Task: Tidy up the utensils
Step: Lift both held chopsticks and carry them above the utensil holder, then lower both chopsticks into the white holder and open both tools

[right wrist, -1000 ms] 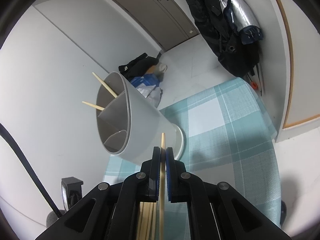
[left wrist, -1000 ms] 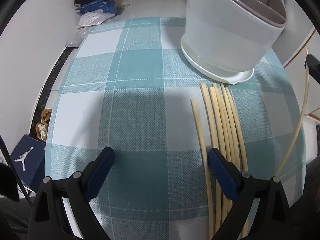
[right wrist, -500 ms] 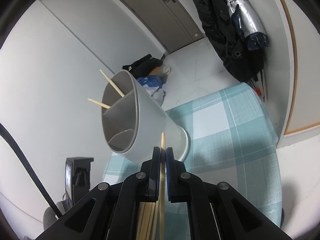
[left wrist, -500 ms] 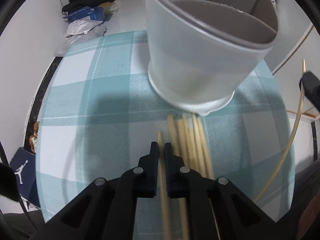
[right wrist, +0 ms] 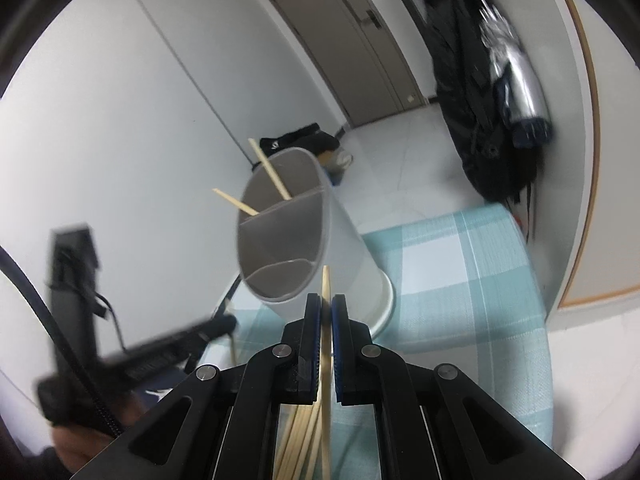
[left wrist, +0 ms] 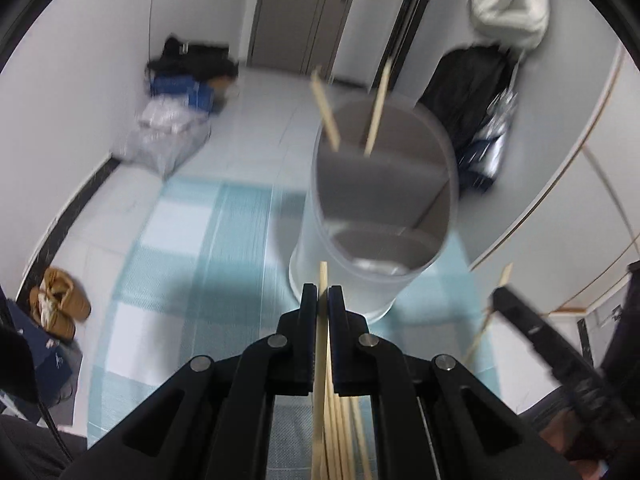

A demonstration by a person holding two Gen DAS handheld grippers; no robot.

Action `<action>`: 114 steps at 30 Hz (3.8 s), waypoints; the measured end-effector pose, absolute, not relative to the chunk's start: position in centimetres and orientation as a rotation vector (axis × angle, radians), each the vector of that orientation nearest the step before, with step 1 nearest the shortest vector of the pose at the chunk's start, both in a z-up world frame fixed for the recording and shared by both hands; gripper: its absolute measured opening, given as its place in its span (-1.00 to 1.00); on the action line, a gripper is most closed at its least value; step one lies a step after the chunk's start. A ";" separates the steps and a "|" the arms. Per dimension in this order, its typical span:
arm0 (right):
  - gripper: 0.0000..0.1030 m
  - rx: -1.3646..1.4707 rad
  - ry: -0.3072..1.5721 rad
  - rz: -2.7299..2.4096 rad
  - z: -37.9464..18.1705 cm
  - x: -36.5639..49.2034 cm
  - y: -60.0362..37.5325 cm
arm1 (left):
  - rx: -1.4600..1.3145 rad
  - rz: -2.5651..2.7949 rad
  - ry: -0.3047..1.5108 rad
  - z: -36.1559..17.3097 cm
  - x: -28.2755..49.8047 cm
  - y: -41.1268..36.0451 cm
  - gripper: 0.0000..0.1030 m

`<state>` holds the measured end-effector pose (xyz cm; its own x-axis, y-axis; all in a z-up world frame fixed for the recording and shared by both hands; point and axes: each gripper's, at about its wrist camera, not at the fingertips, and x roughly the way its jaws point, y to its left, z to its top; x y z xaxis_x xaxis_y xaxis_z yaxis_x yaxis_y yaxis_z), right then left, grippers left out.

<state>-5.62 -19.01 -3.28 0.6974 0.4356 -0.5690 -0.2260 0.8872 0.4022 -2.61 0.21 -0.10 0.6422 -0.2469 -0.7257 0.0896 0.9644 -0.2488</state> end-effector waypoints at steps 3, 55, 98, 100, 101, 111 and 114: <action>-0.92 0.257 0.666 0.378 -2.5 -6.7 -18.1 | -0.205 -0.208 0.801 0.8 -2.8 0.4 -0.96; -0.92 0.124 0.435 0.477 13.1 0.0 -15.0 | -0.358 -0.405 0.697 13.7 5.1 0.3 -0.96; -0.92 -0.104 0.443 0.511 7.5 7.4 -11.8 | -0.311 -0.305 0.577 8.6 10.0 2.1 -0.96; -0.92 -0.098 0.454 0.513 7.1 7.4 -11.9 | -0.288 -0.308 0.586 8.3 9.7 1.8 -0.96; -0.92 -0.096 0.459 0.514 6.8 7.3 -11.9 | -0.279 -0.301 0.593 8.1 9.7 1.7 -0.96; -0.90 -0.121 0.533 0.531 4.5 6.9 -11.5 | -0.268 -0.339 0.716 5.8 9.1 1.1 -0.96; -0.85 -0.099 0.611 0.519 3.6 7.4 -11.7 | -0.266 -0.314 0.769 5.3 9.0 0.9 -0.96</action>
